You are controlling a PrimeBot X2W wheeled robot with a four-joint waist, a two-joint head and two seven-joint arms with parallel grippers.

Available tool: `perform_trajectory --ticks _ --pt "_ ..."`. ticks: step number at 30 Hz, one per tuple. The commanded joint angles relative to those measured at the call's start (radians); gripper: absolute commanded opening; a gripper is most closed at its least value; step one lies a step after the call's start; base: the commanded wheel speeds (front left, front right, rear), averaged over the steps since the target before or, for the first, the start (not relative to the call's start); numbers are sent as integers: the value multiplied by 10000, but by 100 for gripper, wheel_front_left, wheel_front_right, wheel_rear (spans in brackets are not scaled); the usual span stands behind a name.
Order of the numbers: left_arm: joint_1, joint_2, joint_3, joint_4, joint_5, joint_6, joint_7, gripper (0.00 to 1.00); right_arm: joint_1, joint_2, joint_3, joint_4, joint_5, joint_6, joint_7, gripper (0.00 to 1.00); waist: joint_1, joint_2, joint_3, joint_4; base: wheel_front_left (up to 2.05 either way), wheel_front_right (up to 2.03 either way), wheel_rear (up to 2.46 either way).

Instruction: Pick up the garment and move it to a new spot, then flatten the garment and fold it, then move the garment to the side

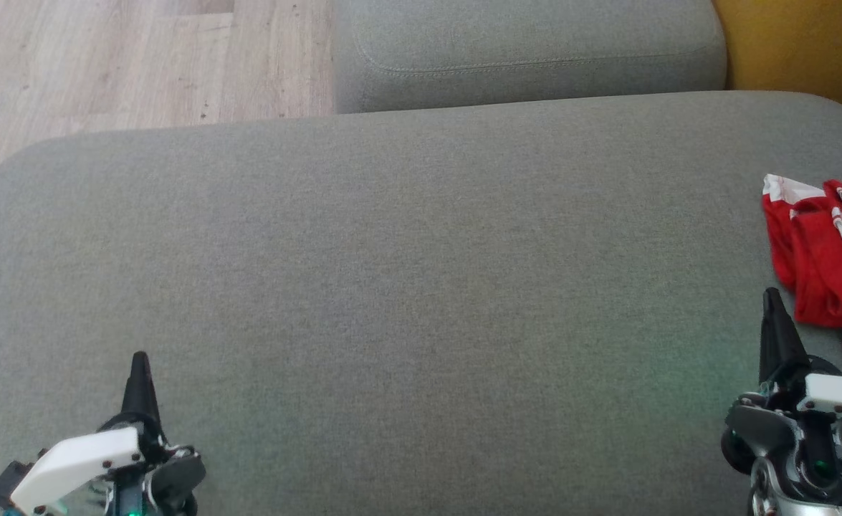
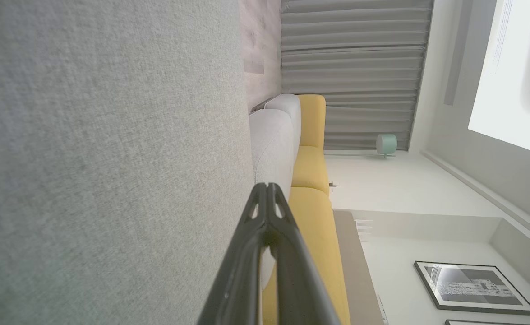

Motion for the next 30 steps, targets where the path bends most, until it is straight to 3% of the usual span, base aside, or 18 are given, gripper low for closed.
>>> perform_trajectory --ticks 1,30 --pt "-496 52 404 -359 -53 -65 32 0 -206 -49 205 -403 70 35 58 0 0 0 1 0 0 0 0" --pt "-495 52 404 -361 -54 -65 32 0 -205 -49 206 -403 71 35 57 0 0 0 1 0 0 0 0"
